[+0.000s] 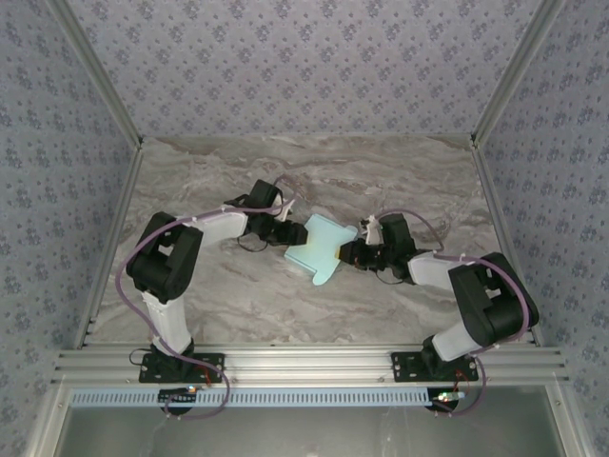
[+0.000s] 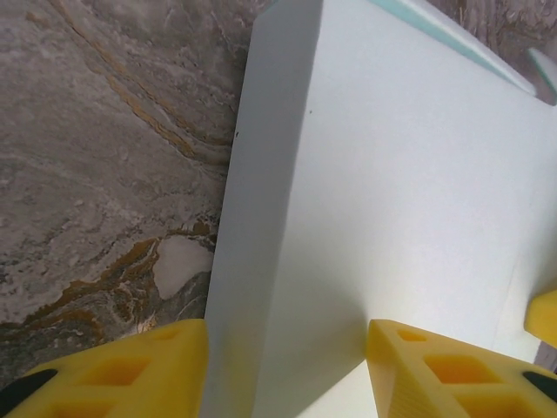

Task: Fold the paper box

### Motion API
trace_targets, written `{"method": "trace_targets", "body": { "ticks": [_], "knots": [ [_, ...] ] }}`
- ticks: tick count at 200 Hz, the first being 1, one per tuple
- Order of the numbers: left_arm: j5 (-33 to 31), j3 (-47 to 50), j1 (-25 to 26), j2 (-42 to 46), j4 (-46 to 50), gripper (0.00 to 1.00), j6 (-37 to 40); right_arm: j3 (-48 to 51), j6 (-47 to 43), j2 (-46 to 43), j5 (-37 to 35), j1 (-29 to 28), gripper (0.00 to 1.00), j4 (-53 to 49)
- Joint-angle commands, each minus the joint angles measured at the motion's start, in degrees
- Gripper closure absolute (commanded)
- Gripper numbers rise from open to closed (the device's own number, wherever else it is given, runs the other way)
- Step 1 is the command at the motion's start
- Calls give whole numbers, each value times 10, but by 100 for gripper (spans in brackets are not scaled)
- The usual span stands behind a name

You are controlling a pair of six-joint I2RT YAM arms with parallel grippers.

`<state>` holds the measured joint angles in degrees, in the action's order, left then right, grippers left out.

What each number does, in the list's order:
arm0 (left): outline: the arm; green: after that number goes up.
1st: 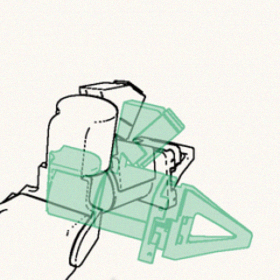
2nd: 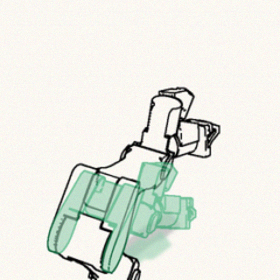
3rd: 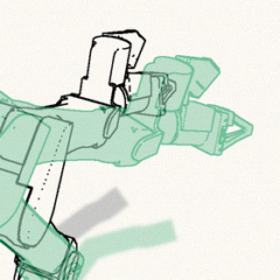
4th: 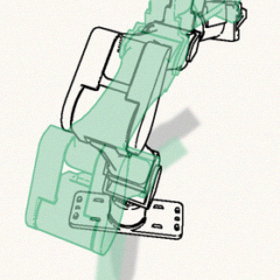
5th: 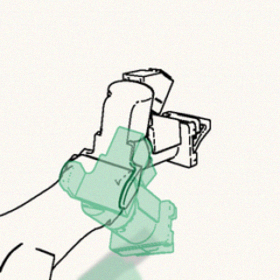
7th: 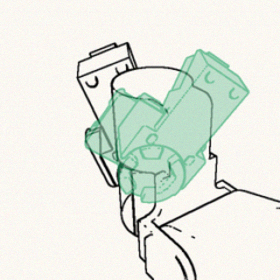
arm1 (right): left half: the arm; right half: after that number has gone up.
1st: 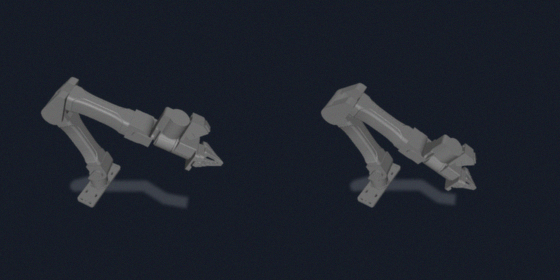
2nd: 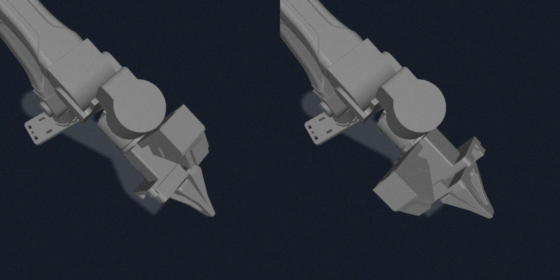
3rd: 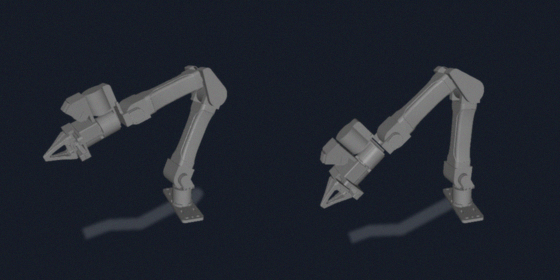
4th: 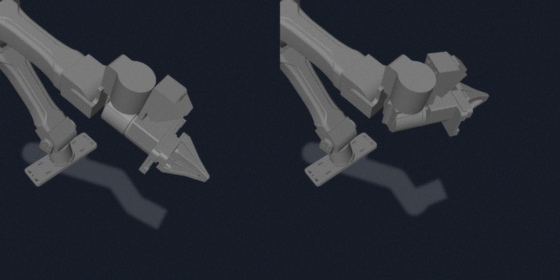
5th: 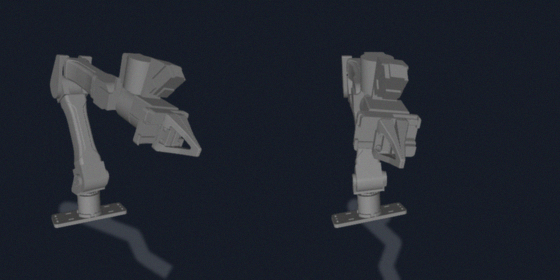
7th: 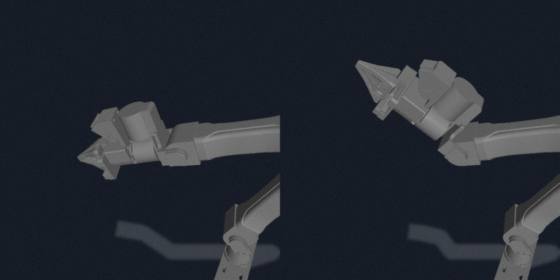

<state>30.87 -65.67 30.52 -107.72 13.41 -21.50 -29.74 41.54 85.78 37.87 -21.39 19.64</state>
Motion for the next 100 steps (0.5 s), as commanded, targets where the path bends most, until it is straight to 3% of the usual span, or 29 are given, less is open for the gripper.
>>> {"method": "trace_targets", "body": {
  "ticks": [1, 100],
  "knots": [
    [26, 9, 1, -15, -9, 49, -5, -8, 25, -30, 19, -2, 86, 41],
    [82, -10, 20, -39, -30, 43, -14, -30, 51, -141, -32, -3, 86, -45]
  ]
}}
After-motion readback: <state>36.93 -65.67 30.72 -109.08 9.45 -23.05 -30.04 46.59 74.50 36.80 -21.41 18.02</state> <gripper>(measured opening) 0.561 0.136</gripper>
